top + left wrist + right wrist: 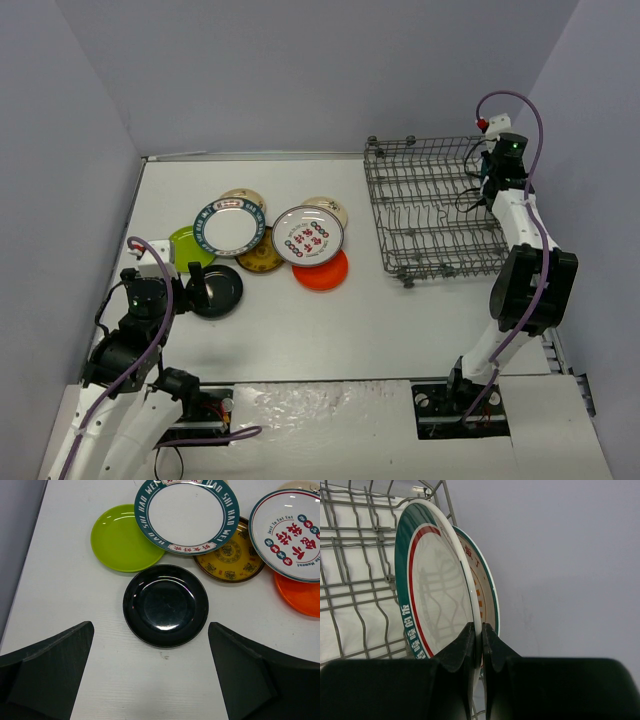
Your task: Load the plates into the dish rack
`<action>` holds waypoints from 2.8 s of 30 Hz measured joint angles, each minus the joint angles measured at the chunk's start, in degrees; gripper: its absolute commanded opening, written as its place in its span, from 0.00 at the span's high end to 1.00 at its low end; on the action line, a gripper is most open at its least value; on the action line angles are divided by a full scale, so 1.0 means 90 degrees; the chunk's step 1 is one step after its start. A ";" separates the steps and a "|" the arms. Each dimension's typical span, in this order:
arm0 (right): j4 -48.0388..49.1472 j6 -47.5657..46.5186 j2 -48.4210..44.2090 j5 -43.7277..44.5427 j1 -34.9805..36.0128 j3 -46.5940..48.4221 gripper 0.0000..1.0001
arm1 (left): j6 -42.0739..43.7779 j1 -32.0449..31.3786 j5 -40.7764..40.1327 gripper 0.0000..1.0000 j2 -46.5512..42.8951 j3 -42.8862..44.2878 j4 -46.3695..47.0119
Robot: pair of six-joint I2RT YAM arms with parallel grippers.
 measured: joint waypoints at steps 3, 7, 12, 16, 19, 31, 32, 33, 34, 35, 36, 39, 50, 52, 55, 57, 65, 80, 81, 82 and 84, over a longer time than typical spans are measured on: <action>0.0077 -0.0009 -0.0002 0.0018 -0.0005 -0.0003 1.00 | 0.0000 0.0000 0.0000 0.03 0.0000 0.0000 -0.0001; 0.0190 -0.0015 -0.0003 0.0072 -0.0004 -0.0003 1.00 | 0.0000 0.0000 -0.0002 0.03 0.0000 0.0000 -0.0001; 0.0270 -0.0015 -0.0005 0.0145 -0.0021 -0.0007 1.00 | 0.0000 0.0000 -0.0002 0.03 0.0000 0.0000 -0.0001; 0.0340 -0.0009 -0.0008 0.0143 -0.0066 -0.0110 1.00 | 0.0000 0.0000 -0.0002 0.03 0.0000 0.0000 -0.0001; 0.0334 -0.0005 -0.0008 0.0121 -0.0087 -0.0224 1.00 | 0.0000 0.0000 -0.0002 0.03 0.0000 0.0000 -0.0001; 0.0293 0.0118 -0.0005 -0.0255 -0.0182 -0.0413 1.00 | 0.0000 0.0000 -0.0002 0.03 0.0034 0.0000 -0.0001; 0.0281 0.0138 -0.0005 -0.0303 -0.0205 -0.0413 1.00 | 0.0000 0.0000 -0.0002 0.03 0.0036 0.0000 -0.0001; 0.0270 0.0160 -0.0004 -0.0345 -0.0229 -0.0413 0.99 | 0.0000 0.0000 -0.0002 0.03 0.0036 0.0000 -0.0001; 0.0262 0.0182 0.0000 -0.0377 -0.0252 -0.0413 0.98 | 0.0000 0.0000 -0.0002 0.03 0.0036 0.0000 -0.0001; 0.0259 0.0206 0.0008 -0.0403 -0.0271 -0.0413 0.96 | 0.0000 0.0000 -0.0002 0.03 0.0036 0.0000 -0.0001; 0.0260 0.0234 0.0021 -0.0423 -0.0285 -0.0413 0.95 | 0.0000 0.0000 -0.0002 0.03 0.0036 0.0000 -0.0001; 0.0243 0.0303 0.0103 -0.0506 -0.0301 -0.0415 0.92 | 0.0000 0.0000 -0.0005 0.03 0.0036 0.0000 -0.0001; 0.0272 0.0578 0.0174 -0.0743 -0.0289 -0.0416 0.59 | 0.0000 0.0000 -0.0005 0.03 0.0036 0.0000 -0.0001; 0.0270 0.0620 0.0174 -0.0746 -0.0289 -0.0416 0.53 | 0.0000 0.0000 -0.0005 0.03 0.0036 0.0000 -0.0001; 0.0272 0.0665 0.0174 -0.0746 -0.0289 -0.0416 0.43 | 0.0000 0.0000 -0.0005 0.03 0.0036 0.0000 -0.0001; 0.0268 0.0725 0.0162 -0.0750 -0.0289 -0.0416 0.42 | 0.0000 0.0000 -0.0005 0.03 0.0034 0.0000 -0.0001; 0.0092 0.1107 -0.0478 -0.0921 -0.0250 -0.0416 0.23 | 0.0000 0.0000 -0.0005 0.03 0.0022 0.0000 -0.0001; -0.0244 0.4695 -0.3309 -0.1771 0.1588 -0.1500 0.18 | -0.0002 0.0000 -0.0007 0.03 -0.0030 0.0000 -0.0001; -0.0216 0.5110 -0.3399 -0.1861 0.1955 -0.1753 0.18 | -0.0002 0.0000 -0.0007 0.03 -0.0025 0.0000 -0.0003; -0.0216 0.5483 -0.3439 -0.1911 0.2323 -0.2006 0.18 | -0.0003 0.0000 -0.0007 0.03 -0.0022 0.0000 -0.0002; -0.0203 0.6209 -0.3467 -0.1975 0.3060 -0.2510 0.18 | -0.0005 0.0000 -0.0007 0.03 -0.0014 0.0000 -0.0001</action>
